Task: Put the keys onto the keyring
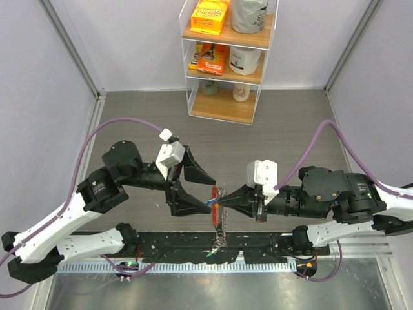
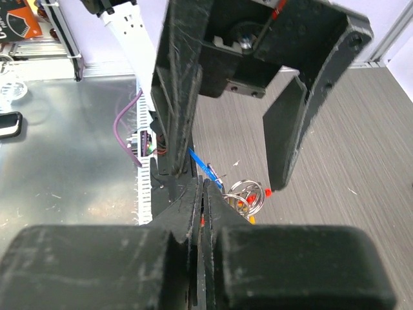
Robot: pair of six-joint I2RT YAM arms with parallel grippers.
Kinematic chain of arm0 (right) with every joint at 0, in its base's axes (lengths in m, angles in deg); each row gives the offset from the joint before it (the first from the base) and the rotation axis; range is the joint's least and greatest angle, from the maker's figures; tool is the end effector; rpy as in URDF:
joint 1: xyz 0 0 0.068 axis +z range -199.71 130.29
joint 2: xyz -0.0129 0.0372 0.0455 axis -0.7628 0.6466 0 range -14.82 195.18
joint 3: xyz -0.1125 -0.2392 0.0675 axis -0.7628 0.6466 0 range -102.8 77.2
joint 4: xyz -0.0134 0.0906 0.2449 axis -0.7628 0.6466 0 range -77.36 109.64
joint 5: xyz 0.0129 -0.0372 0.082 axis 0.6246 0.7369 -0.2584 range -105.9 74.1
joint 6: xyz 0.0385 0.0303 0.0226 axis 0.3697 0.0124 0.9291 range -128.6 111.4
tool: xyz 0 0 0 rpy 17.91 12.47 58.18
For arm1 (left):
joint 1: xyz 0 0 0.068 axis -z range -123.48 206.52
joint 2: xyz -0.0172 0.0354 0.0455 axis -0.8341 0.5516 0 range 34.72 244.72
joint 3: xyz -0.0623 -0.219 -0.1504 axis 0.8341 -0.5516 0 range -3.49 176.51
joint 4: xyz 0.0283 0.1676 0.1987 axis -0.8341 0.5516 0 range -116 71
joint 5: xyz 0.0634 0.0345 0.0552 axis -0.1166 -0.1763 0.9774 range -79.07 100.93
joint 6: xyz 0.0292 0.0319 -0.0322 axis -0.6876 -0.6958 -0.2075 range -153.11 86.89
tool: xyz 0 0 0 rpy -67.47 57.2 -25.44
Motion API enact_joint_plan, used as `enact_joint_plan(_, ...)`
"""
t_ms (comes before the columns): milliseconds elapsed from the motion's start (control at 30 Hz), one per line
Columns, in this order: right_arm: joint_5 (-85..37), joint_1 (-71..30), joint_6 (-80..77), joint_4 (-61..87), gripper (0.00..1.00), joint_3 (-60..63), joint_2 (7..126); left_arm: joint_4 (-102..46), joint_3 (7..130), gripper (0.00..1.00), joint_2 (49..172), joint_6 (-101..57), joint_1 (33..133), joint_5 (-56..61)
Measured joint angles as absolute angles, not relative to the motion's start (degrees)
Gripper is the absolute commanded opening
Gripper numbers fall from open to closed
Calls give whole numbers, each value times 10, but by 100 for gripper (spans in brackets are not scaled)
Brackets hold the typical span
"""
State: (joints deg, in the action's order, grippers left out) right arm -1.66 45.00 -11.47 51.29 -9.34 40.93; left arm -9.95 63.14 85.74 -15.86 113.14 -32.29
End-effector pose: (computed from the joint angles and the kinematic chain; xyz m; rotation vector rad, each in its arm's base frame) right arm -0.0042 0.1589 0.4938 -1.2204 1.3280 0.9668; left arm 0.0752 -0.1584 0.4417 1.1992 1.3725 -1.5486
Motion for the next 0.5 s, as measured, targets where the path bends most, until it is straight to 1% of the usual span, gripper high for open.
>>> enact_joint_plan(233,3,450,-115,513,5,-90,410,-94,638,82,827,-161,1131,-296)
enact_joint_plan(500,9,450,-115,512,6,-90,413,-100,639,82,835,-151,1131,-297)
